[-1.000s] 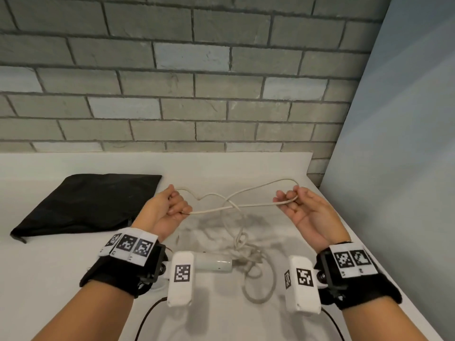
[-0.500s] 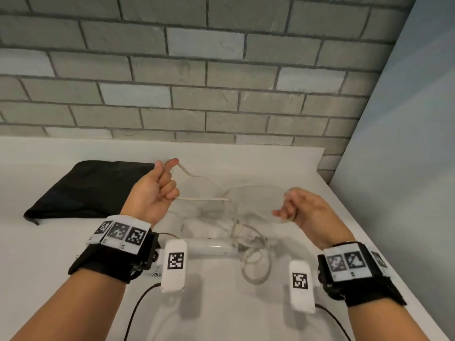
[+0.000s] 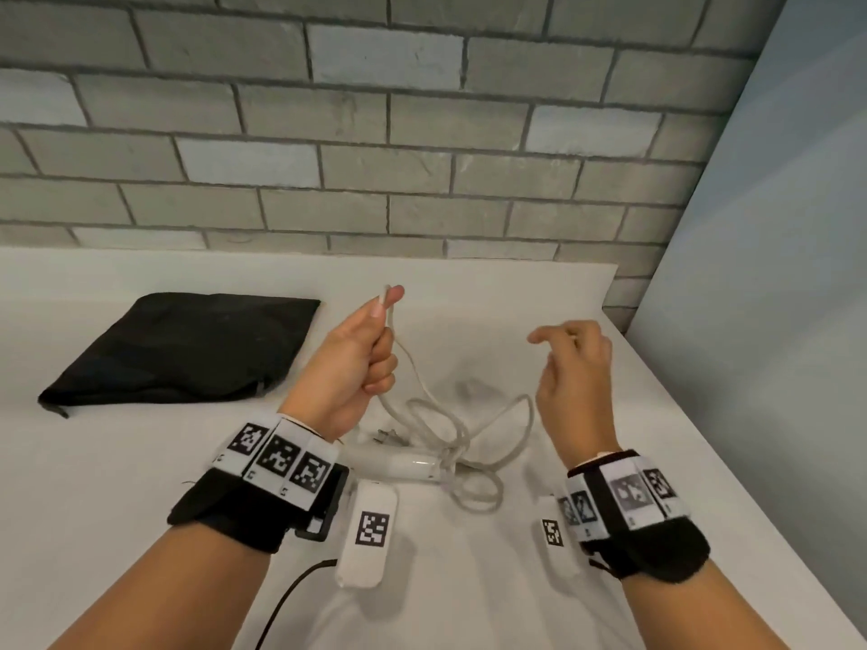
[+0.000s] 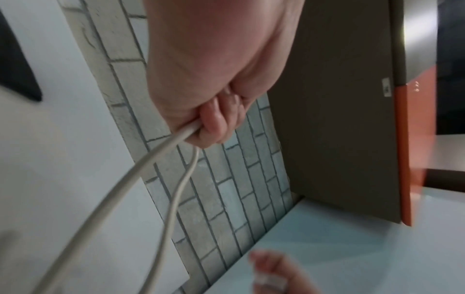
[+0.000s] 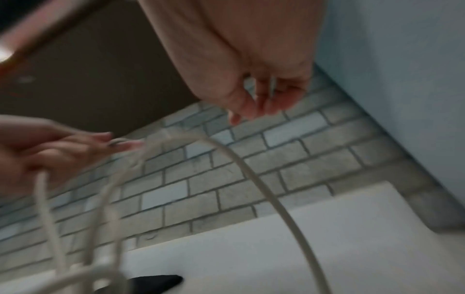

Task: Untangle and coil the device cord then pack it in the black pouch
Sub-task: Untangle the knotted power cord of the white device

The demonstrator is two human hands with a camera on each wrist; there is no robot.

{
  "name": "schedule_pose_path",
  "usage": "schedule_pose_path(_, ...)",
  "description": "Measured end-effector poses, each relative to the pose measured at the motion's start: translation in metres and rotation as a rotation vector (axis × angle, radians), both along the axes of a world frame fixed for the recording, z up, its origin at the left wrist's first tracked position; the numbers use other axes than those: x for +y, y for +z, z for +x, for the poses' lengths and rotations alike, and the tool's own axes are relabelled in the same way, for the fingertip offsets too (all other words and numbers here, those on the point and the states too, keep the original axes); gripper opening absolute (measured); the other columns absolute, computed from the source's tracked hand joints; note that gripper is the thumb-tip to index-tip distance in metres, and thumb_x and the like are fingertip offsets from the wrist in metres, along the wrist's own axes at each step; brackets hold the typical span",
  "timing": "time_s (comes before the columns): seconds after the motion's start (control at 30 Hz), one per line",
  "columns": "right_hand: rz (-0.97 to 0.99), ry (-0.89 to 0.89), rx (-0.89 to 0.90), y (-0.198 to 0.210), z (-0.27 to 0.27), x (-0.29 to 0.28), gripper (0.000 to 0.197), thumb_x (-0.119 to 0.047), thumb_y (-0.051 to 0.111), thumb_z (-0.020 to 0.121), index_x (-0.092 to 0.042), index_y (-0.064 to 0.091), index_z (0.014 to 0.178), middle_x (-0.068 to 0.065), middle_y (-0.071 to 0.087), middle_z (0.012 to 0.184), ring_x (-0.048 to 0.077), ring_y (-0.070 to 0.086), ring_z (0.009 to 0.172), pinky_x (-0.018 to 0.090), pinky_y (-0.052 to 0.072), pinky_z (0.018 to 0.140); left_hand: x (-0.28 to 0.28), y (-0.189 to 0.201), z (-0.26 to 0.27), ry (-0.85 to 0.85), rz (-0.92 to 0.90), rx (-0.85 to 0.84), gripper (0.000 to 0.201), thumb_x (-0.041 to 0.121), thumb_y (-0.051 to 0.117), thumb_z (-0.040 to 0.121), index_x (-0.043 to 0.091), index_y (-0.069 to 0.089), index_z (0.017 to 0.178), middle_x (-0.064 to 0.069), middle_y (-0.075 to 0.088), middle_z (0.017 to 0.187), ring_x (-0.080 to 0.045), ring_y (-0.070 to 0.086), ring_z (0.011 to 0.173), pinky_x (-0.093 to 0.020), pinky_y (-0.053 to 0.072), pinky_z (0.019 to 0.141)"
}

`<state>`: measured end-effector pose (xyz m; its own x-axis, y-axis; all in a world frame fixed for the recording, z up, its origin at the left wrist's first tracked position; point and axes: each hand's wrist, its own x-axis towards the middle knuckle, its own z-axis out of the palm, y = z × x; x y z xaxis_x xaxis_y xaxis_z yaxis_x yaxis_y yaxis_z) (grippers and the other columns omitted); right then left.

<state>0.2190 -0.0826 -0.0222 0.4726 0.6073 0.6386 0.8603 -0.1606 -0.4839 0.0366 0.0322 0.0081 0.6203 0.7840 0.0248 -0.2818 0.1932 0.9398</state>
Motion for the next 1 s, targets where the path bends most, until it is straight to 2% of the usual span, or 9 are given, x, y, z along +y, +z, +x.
schedule_pose_path(0.07,0.099,0.243,-0.034,0.016,-0.027,-0.003,0.028,0.01,0.045,0.078,-0.005,0.061,0.095,0.006,0.045,0.1,0.009,0.041,0.089,0.009,0.034,0.078,-0.005,0.002,0.004,-0.025,0.024,0.012,0.032,0.03,0.032,0.098,0.026,0.05,0.125,0.01,0.026,0.045,-0.003,0.019,0.037,-0.016,0.018,0.037)
schedule_pose_path(0.13,-0.064,0.519,0.016,0.019,-0.048,-0.003,0.016,-0.003,0.048,0.085,-0.007,0.06,0.094,0.002,0.048,0.094,0.002,0.043,0.077,0.008,0.035,0.069,-0.008,0.003,0.006,-0.044,0.057,0.027,0.032,0.029,0.033,0.097,0.027,0.049,0.126,0.009,0.028,0.047,-0.003,0.02,0.038,-0.016,0.018,0.038)
schedule_pose_path(0.2,-0.343,0.625,-0.037,0.006,-0.058,0.002,0.013,-0.012,0.051,0.087,-0.008,0.062,0.095,0.005,0.053,0.096,0.01,0.047,0.082,0.014,0.035,0.069,-0.01,0.004,0.007,-0.065,0.093,0.045,0.032,0.028,0.032,0.098,0.028,0.05,0.124,0.009,0.03,0.05,-0.003,0.021,0.039,-0.017,0.018,0.039)
schedule_pose_path(0.33,-0.717,0.51,-0.173,-0.016,-0.052,0.015,0.031,0.0,0.048,0.085,-0.007,0.058,0.113,0.009,0.055,0.117,0.026,0.044,0.108,0.034,0.041,0.088,-0.012,0.004,0.004,-0.099,0.129,0.081,0.029,0.026,0.032,0.098,0.032,0.054,0.116,0.008,0.031,0.052,-0.003,0.022,0.039,-0.017,0.018,0.038)
schedule_pose_path(0.47,-0.955,0.232,-0.328,-0.017,-0.046,0.02,0.03,-0.001,0.044,0.086,-0.004,0.054,0.114,0.011,0.051,0.122,0.028,0.042,0.117,0.033,0.041,0.085,-0.011,0.001,-0.002,-0.092,0.13,0.117,0.03,0.026,0.032,0.098,0.032,0.054,0.117,0.007,0.031,0.053,-0.003,0.023,0.038,-0.015,0.02,0.037)
schedule_pose_path(0.53,-0.997,0.213,-0.362,-0.017,-0.044,0.02,0.025,-0.003,0.044,0.088,-0.004,0.059,0.109,0.011,0.055,0.118,0.028,0.047,0.113,0.034,0.041,0.081,-0.011,0.0,-0.006,-0.077,0.129,0.13,0.03,0.027,0.032,0.098,0.031,0.053,0.119,0.006,0.03,0.054,-0.003,0.023,0.038,-0.015,0.02,0.037)
schedule_pose_path(0.63,-0.841,0.346,-0.183,-0.002,-0.038,0.021,0.02,-0.018,0.051,0.09,-0.01,0.066,0.1,0.009,0.061,0.102,0.027,0.056,0.095,0.03,0.037,0.073,-0.008,-0.003,-0.011,-0.045,0.135,0.13,0.03,0.026,0.032,0.098,0.031,0.052,0.12,0.007,0.03,0.053,-0.003,0.022,0.039,-0.016,0.02,0.038)
schedule_pose_path(0.8,-0.096,0.642,0.487,0.055,-0.032,0.011,0.019,-0.01,0.047,0.092,-0.018,0.058,0.08,0.001,0.054,0.072,0.004,0.053,0.055,0.018,0.047,0.058,-0.005,-0.004,-0.011,-0.022,0.153,0.134,0.03,0.027,0.033,0.098,0.034,0.051,0.12,0.009,0.031,0.051,-0.003,0.022,0.038,-0.017,0.018,0.038)
schedule_pose_path(1.0,0.465,0.727,0.893,0.08,-0.023,0.0,0.024,-0.013,0.035,0.097,-0.012,0.053,0.081,-0.001,0.059,0.071,0.008,0.055,0.054,0.027,0.055,0.069,0.008,-0.01,-0.015,0.05,0.088,0.173,0.033,0.026,0.032,0.099,0.029,0.048,0.127,0.007,0.031,0.05,-0.003,0.022,0.036,-0.017,0.017,0.038)
